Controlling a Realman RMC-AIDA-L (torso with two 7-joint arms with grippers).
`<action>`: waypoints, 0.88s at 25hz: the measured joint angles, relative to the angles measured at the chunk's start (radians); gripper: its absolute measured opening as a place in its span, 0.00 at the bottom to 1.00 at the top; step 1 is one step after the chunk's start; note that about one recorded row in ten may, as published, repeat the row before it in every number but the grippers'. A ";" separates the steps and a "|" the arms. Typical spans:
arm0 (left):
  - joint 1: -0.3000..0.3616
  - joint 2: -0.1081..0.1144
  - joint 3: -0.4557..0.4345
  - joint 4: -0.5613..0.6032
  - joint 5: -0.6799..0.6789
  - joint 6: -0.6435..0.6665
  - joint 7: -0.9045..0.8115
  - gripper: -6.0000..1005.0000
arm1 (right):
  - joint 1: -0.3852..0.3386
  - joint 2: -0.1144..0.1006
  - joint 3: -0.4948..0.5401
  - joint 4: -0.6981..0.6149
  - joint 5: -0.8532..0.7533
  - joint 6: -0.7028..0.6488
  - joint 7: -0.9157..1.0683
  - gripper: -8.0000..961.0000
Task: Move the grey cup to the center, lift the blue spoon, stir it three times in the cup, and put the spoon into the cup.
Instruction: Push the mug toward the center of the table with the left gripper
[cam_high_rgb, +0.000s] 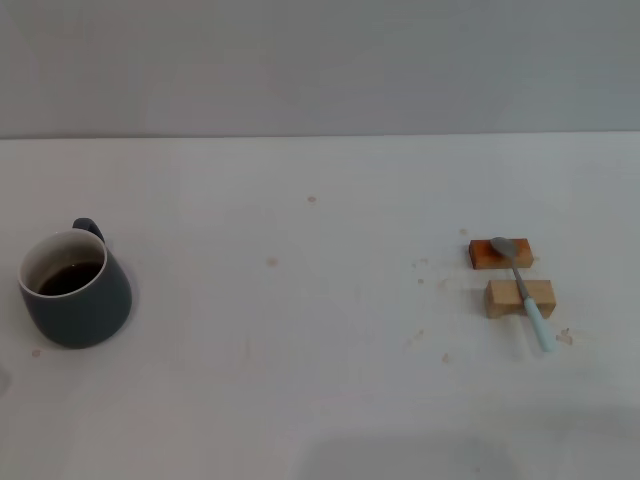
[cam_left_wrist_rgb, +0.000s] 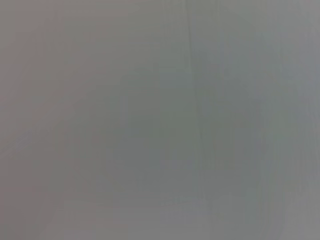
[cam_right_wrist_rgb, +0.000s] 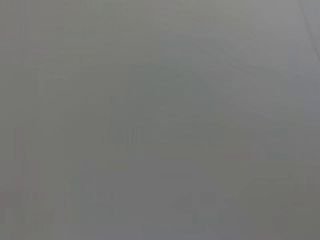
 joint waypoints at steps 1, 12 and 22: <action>-0.014 0.002 0.000 0.009 -0.003 -0.009 0.002 0.00 | 0.000 0.000 0.000 0.000 0.000 0.000 0.000 0.76; -0.085 0.002 -0.003 0.043 -0.002 -0.075 0.064 0.00 | 0.000 0.000 0.000 0.000 0.000 -0.006 0.000 0.76; -0.137 0.001 -0.007 0.039 -0.002 -0.202 0.249 0.00 | -0.007 0.000 0.000 0.000 0.000 -0.010 0.000 0.76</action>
